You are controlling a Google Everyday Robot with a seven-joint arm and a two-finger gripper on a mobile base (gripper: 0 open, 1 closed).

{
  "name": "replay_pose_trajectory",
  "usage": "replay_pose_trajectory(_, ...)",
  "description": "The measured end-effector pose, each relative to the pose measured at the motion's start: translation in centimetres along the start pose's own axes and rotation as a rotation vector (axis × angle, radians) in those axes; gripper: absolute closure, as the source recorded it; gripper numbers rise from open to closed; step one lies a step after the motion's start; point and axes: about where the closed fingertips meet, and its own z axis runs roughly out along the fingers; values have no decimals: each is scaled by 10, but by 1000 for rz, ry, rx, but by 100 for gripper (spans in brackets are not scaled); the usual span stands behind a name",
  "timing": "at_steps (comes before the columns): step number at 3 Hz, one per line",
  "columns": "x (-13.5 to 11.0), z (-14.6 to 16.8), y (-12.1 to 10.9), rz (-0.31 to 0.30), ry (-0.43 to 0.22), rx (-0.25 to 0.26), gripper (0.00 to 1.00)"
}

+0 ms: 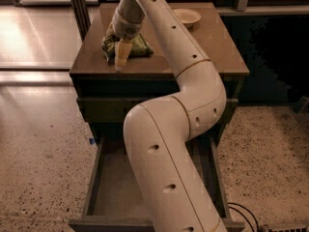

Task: Place green jalapeno chip bag into middle drawer

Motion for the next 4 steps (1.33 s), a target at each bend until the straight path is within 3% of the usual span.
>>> replay_pose_trajectory(3, -4, 4, -13, -3, -11, 45, 88)
replay_pose_trajectory(4, -11, -31, -27, -23, 3, 131, 100)
